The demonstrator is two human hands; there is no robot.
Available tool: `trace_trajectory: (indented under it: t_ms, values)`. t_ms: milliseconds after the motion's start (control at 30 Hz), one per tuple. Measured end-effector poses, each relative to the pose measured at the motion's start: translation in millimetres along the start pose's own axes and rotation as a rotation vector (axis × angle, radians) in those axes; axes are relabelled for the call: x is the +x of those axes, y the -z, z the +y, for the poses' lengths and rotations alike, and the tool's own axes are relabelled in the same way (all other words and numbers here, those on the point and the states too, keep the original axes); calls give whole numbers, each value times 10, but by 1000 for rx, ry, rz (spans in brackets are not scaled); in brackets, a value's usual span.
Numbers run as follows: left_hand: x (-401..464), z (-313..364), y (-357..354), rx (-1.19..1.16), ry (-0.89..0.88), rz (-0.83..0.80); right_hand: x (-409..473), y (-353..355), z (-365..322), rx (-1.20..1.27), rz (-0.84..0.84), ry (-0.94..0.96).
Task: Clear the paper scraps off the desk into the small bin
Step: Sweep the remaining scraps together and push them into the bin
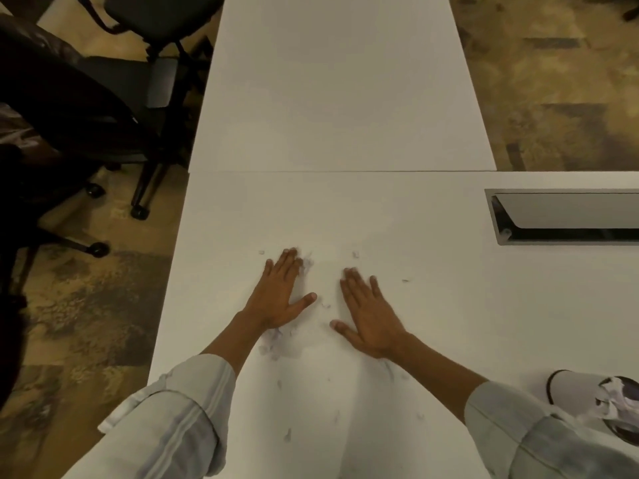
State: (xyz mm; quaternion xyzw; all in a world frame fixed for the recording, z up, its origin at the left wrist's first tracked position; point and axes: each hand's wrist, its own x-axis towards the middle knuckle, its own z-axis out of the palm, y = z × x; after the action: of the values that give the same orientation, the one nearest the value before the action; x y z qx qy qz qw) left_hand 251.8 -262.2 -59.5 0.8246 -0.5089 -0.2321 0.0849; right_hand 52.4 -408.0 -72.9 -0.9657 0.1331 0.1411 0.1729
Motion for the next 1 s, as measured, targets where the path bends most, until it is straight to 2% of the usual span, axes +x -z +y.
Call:
trace_trajectory:
  t_ms: [67, 100, 200, 333, 467, 600, 733, 1000]
  values:
    - [-100, -53, -19, -33, -56, 32, -10, -36, -34, 6, -14, 133]
    - [-130, -89, 3, -49, -49, 61, 43, 5, -27, 31, 2, 138]
    - [-129, -178, 152, -59, 37, 101, 348, 231, -8, 74, 76, 10]
    - [-29, -303, 372, -55, 219, 59, 879, 492, -3, 78, 17, -144]
    - [-39, -376, 381, -114, 301, -76, 1187, 561, -146, -5, -87, -39]
    - [-162, -266, 219, -112, 255, -71, 1090, 445, -406, -114, -98, 150]
    - [-457, -66, -57, -117, 124, -57, 661, 269, -538, -124, -120, 278]
    - [-1212, 531, -673, -189, -7, -43, -568, -170, -524, -39, -145, 340]
